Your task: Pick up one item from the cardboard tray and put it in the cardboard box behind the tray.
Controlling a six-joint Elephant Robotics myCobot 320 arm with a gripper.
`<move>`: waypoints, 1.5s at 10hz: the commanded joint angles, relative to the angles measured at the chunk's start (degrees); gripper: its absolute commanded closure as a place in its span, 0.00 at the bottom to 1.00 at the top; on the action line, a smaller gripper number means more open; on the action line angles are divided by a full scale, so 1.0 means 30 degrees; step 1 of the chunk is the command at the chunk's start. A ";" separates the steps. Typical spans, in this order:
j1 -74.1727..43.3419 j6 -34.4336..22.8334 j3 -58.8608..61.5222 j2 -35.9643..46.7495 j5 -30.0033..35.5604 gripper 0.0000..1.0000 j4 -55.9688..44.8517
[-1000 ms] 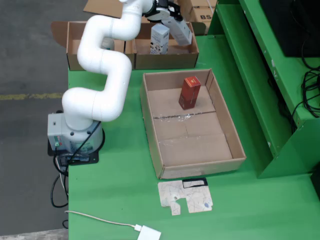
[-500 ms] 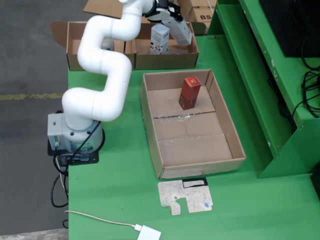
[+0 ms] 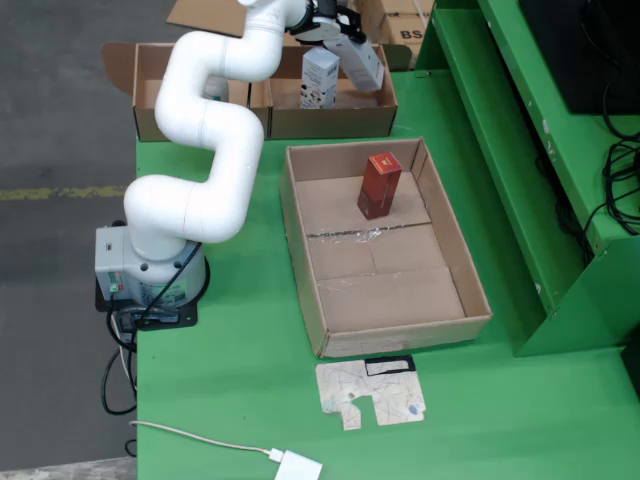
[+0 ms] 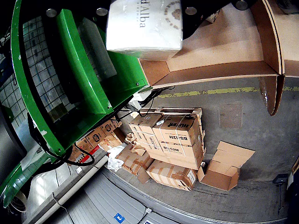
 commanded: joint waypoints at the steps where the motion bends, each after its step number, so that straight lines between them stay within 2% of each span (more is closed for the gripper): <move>1: -0.0460 -0.0006 -0.0117 0.0181 -0.0255 1.00 -0.0183; 15: -0.0460 0.0663 -0.0116 0.0181 -0.0256 1.00 -0.0184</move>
